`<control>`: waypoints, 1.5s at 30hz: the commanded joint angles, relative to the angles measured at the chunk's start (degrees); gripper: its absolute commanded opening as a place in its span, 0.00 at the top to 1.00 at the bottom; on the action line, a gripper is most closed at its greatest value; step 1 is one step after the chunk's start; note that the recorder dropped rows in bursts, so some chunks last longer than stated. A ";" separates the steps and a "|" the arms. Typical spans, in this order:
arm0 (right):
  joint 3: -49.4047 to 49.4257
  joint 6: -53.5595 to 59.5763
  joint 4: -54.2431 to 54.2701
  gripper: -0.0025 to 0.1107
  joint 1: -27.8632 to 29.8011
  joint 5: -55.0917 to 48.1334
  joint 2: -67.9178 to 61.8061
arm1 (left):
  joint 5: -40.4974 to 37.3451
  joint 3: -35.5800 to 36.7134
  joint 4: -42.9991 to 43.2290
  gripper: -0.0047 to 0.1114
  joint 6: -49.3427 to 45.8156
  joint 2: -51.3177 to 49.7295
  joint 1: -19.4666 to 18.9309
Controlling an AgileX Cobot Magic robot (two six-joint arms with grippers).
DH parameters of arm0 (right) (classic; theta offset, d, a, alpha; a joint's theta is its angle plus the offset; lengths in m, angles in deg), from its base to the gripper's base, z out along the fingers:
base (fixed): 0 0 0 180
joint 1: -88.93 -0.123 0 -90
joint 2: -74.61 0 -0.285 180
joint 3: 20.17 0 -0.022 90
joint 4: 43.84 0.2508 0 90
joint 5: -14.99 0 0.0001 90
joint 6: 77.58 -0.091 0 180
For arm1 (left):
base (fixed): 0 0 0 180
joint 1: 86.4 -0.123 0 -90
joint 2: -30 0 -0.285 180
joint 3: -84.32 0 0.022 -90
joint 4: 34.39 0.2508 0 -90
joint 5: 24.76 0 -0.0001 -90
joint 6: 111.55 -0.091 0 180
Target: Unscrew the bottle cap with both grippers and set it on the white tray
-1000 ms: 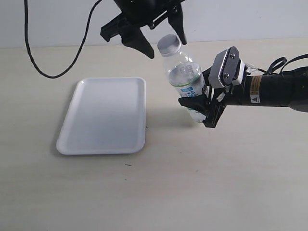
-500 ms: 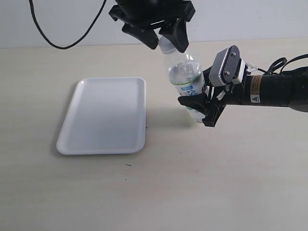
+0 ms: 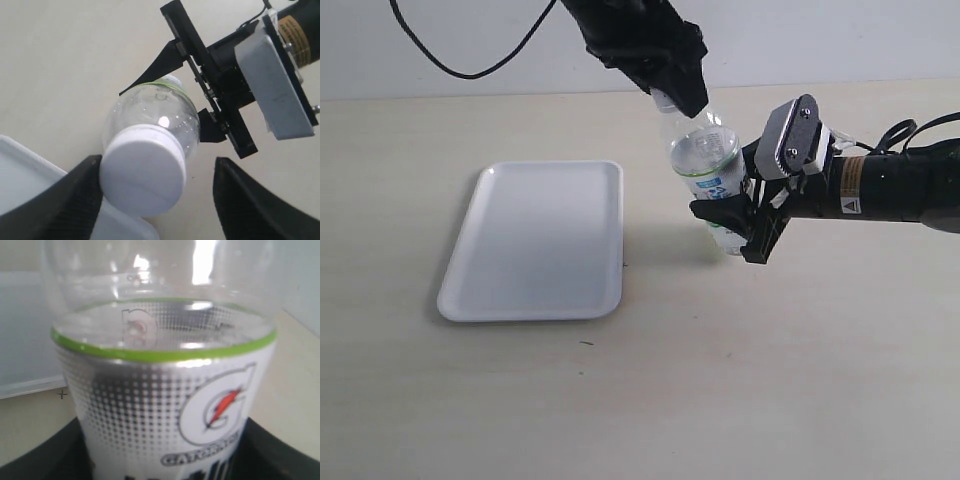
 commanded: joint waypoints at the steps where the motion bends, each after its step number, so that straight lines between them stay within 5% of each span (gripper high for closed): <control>1: 0.05 -0.40 1.10 0.98 -0.03 2.42 0.51 | -0.84 -0.41 0.71 0.44 -5.09 0.61 -0.03; 10: 0.05 -0.67 1.10 0.98 -0.03 2.42 0.51 | -1.02 -0.41 6.40 0.44 -9.46 0.61 -0.03; 32: 0.05 -0.67 1.10 0.98 -0.03 2.42 0.51 | 1.29 -0.41 0.94 0.44 -9.76 0.70 -0.03; 34: 0.05 -0.67 1.10 0.98 -0.03 2.42 0.51 | 1.29 -0.41 0.94 0.50 -9.76 0.70 -0.03; 39: 0.05 -0.67 1.10 0.98 -0.03 2.42 0.51 | 1.29 -0.41 0.94 0.96 -8.44 0.70 -0.03; 45: 0.05 -0.67 1.10 0.98 -0.03 2.42 0.51 | 1.64 -0.41 -0.81 0.96 -1.00 0.70 -0.03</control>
